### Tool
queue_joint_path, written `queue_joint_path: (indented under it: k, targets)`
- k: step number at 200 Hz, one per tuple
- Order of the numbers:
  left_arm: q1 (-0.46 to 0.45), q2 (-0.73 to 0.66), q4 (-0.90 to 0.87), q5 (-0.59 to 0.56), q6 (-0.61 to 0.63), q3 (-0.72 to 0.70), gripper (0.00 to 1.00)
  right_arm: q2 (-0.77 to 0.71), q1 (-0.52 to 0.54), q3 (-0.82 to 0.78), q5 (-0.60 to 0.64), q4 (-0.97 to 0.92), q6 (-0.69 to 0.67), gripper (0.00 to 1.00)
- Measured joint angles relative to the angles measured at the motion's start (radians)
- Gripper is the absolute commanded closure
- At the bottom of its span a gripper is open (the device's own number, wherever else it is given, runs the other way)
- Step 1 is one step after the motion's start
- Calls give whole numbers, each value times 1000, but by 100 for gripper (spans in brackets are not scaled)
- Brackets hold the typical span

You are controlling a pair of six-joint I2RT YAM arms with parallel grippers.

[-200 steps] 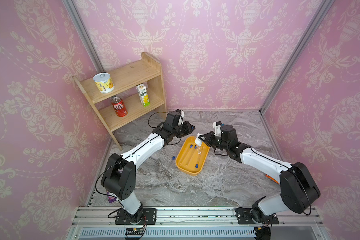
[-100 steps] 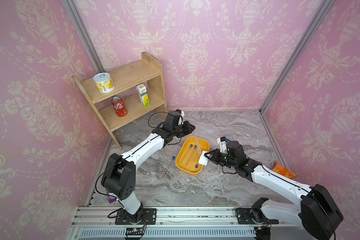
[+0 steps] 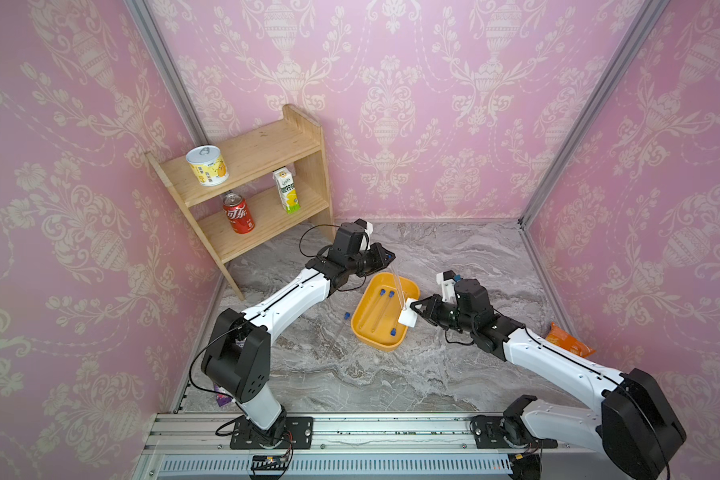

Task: Wipe the exteriors of test tubes
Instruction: Wipe the dirt from the test tube.

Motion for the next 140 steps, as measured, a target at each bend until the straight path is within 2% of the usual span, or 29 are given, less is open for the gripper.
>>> queue_joint_path:
  k: [55,140]
  targets:
    - [-2,0,8,0,-3,-2,87,8,-35,58,-17,2,41,100]
    - [-22,0,29,4,-18,-34,87,154,-77,182,-57,56,86,100]
